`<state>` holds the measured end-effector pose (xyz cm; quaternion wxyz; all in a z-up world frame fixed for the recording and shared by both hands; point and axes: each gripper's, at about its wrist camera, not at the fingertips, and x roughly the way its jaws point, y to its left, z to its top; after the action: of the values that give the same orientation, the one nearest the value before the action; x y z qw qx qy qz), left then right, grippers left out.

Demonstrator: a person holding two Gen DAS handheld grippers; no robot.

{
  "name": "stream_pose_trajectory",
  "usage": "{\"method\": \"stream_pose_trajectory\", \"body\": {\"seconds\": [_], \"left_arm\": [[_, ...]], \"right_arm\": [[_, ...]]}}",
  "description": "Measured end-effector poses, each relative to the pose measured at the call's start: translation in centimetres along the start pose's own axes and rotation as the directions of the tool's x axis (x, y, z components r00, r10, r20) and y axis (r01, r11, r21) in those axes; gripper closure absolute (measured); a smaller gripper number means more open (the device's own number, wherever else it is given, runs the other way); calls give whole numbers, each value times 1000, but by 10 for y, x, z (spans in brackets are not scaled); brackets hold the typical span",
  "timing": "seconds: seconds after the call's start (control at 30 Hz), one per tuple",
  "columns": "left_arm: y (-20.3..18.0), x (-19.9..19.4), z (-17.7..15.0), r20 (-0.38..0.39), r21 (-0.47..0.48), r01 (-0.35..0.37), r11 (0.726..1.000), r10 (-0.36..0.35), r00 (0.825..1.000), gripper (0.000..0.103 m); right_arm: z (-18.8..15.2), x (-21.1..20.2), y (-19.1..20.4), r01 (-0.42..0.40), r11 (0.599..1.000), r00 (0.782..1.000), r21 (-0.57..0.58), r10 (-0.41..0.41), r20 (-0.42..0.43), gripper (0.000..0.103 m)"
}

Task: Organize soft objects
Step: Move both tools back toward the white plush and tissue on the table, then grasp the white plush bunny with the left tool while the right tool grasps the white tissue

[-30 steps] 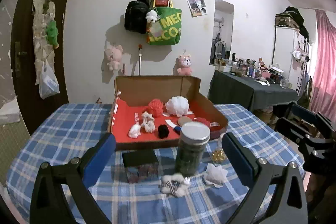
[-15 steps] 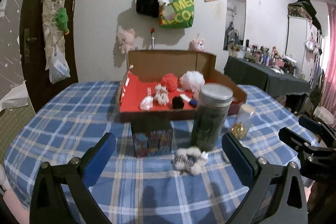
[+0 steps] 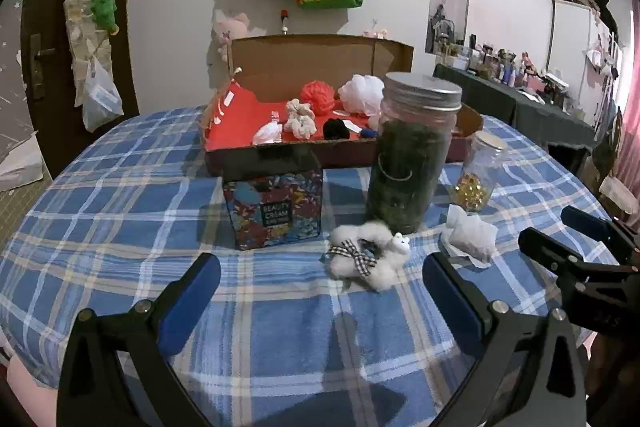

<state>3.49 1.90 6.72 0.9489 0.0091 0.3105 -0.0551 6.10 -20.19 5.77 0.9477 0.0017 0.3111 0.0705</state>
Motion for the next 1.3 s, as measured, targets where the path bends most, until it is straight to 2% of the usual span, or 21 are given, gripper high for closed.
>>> {"method": "stream_pose_trajectory", "body": {"seconds": [0.13, 0.27, 0.53, 0.63, 0.67, 0.7, 0.77, 0.83, 0.87, 0.9, 1.0, 1.3], "left_arm": [[-1, 6, 0, -16, 10, 2, 1000, -2, 1000, 0], [-2, 14, 1, -48, 9, 17, 1000, -16, 999, 0], [-8, 36, 7, -111, 25, 43, 999, -40, 993, 0], [-11, 44, 8, -133, 40, 63, 997, -57, 990, 7], [-13, 48, 9, -147, 49, 71, 996, -63, 987, 12], [-14, 51, 9, -157, 54, 71, 996, -62, 986, 17], [-17, 58, 9, -180, 65, 75, 995, -63, 982, 26], [-19, 64, 8, -199, 77, 81, 994, -64, 978, 40], [-20, 67, 7, -208, 80, 92, 993, -74, 975, 50], [-20, 69, 6, -215, 77, 112, 991, -93, 972, 58], [-25, 67, 5, -205, 93, 136, 986, -114, 972, 61], [-21, 47, 11, -170, 77, 182, 980, -167, 971, 62]], "right_arm": [[3, 9, -2, -18, 1000, 999, 0, 18, -27, 12], [6, 21, -8, -77, 997, 995, 14, 78, -66, 12], [13, 49, -15, -183, 983, 970, 36, 186, -157, 12], [15, 57, -12, -224, 974, 958, 24, 225, -180, 15], [15, 60, -11, -234, 972, 954, 22, 234, -190, 21], [16, 62, -10, -239, 971, 951, 21, 238, -197, 33], [15, 70, -7, -259, 966, 938, 16, 256, -233, 50], [15, 70, -3, -262, 965, 940, -2, 255, -226, 61], [14, 69, 0, -281, 960, 936, -16, 270, -228, 77], [13, 67, 3, -305, 952, 929, -17, 294, -225, 85], [10, 60, 8, -320, 947, 930, -38, 306, -202, 89], [17, 38, 6, -333, 943, 935, -6, 329, -134, 90]]}}
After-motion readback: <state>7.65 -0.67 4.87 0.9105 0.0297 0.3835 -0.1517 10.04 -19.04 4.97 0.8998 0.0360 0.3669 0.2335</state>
